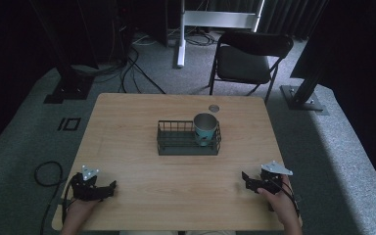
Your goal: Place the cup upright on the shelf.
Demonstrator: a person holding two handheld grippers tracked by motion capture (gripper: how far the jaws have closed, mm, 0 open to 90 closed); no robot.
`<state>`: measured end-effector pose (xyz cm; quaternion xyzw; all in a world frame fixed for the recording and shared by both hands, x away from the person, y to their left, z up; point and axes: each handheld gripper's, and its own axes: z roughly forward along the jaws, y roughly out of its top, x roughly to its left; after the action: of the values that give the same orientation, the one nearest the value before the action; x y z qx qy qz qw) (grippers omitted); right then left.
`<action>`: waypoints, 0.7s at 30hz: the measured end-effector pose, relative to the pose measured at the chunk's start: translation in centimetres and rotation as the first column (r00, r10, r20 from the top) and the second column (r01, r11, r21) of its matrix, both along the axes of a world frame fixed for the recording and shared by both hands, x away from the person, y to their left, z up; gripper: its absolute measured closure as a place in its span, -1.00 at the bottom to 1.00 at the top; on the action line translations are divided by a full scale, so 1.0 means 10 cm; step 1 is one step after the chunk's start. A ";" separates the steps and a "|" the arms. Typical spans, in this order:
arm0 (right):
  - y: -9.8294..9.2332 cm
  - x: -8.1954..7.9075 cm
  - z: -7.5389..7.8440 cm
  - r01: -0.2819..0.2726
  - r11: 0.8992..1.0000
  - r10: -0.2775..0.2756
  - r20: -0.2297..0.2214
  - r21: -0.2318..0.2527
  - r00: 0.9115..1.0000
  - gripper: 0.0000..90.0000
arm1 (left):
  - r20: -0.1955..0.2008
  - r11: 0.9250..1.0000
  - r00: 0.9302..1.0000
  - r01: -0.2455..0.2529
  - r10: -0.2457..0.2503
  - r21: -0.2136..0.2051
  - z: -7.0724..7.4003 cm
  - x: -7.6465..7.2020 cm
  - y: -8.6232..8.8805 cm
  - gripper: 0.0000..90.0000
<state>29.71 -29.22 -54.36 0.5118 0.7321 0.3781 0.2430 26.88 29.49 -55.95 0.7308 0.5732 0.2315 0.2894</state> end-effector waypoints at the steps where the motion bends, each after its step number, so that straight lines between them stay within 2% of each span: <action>1: -0.02 -0.01 -0.01 0.000 1.000 0.000 -0.006 -0.006 1.000 -0.75 | 0.000 1.000 1.000 0.000 0.000 0.000 0.00 0.00 0.00 -0.97; 4: -0.05 -0.01 -0.03 0.009 1.000 -0.009 -0.019 0.002 1.000 -0.74 | 0.000 1.000 1.000 0.000 0.000 0.000 0.00 0.00 0.00 -0.97; 8: -0.08 -0.01 -0.08 0.023 1.000 -0.023 -0.031 -0.019 0.999 -0.75 | -0.001 1.000 1.000 0.000 0.000 0.001 0.00 0.00 0.00 -0.97; 10: -0.09 -0.01 -0.14 0.019 0.999 -0.021 -0.050 -0.042 0.999 -0.74 | -0.001 1.000 1.000 0.000 0.000 0.001 0.00 0.00 0.00 -0.97; 11: -0.09 0.00 -0.15 0.004 0.999 -0.008 -0.080 -0.054 0.997 -0.74 | 0.000 1.000 1.000 0.000 0.000 0.000 0.00 0.00 0.00 -0.97; 13: -0.09 0.01 -0.16 -0.007 0.998 0.000 -0.103 -0.068 0.995 -0.74 | 0.000 1.000 1.000 0.000 0.000 0.001 0.00 0.00 0.00 -0.97; 21: -0.08 0.01 -0.16 -0.014 0.998 0.007 -0.106 -0.066 0.994 -0.75 | 0.000 1.000 1.000 0.000 0.000 0.000 0.00 0.00 0.00 -0.97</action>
<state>29.81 -30.06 -55.99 0.5189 0.7590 0.3270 0.2186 26.88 29.49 -55.95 0.7309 0.5732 0.2315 0.2892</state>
